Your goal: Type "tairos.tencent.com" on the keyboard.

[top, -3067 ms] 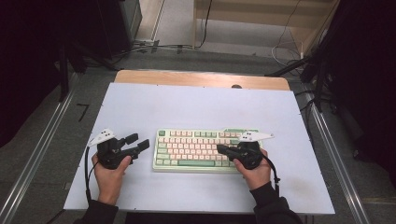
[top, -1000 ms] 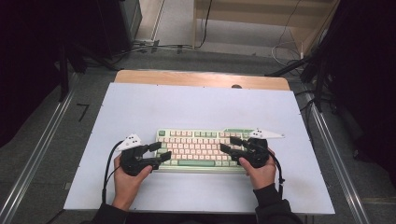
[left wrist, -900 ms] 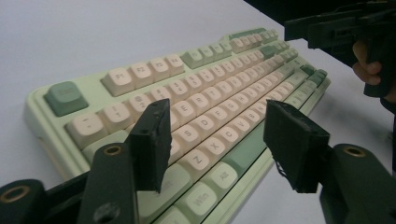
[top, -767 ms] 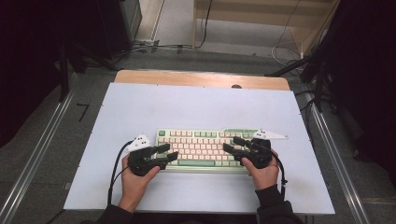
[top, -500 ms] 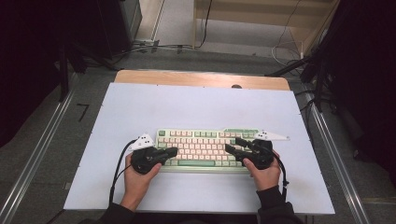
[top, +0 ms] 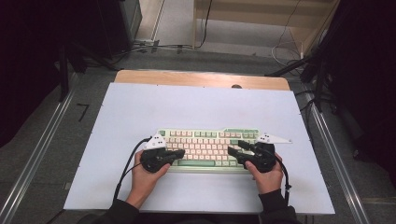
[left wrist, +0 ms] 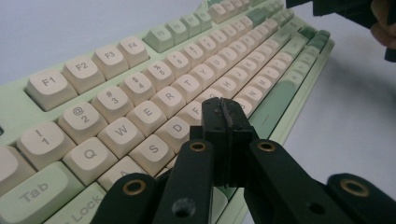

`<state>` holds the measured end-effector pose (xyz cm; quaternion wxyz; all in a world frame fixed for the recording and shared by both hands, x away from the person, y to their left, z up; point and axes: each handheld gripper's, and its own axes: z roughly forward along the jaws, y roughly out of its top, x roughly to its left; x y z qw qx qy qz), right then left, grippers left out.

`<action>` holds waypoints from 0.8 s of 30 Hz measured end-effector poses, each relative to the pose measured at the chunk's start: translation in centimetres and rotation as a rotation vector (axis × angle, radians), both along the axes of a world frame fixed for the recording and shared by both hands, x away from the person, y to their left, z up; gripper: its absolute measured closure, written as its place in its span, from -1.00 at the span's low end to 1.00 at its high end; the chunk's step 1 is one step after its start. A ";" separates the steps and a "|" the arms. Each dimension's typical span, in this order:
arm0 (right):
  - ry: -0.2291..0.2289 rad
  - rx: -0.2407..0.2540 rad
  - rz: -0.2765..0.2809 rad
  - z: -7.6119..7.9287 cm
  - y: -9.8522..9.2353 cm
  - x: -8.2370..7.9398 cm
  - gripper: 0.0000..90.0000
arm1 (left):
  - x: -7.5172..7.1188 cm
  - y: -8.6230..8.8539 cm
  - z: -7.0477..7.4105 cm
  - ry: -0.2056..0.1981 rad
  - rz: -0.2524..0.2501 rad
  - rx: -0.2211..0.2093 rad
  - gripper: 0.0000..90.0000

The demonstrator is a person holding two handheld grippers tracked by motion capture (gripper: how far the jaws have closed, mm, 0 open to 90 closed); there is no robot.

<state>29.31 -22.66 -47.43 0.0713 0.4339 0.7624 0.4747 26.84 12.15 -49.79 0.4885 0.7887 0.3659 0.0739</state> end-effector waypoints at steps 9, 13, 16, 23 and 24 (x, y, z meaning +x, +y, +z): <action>0.000 0.003 -0.002 0.0 -0.2 -0.1 -0.18 | 0.3 -0.6 -0.2 -0.001 -0.004 0.046 1.00; 0.003 0.002 0.001 0.0 -0.1 -0.1 -0.18 | 0.3 -0.6 -0.3 0.001 -0.002 0.050 1.00; 0.001 0.001 0.002 0.0 -0.1 -0.1 -0.18 | 0.4 -0.6 -0.3 0.003 0.000 0.049 1.00; 0.001 0.000 0.001 -0.1 -0.1 -0.1 -0.18 | 0.5 -0.9 -0.5 0.016 -0.012 0.059 1.00; 0.001 0.000 0.001 -0.1 -0.1 -0.1 -0.18 | 0.4 -0.9 -0.4 0.009 -0.011 0.061 1.00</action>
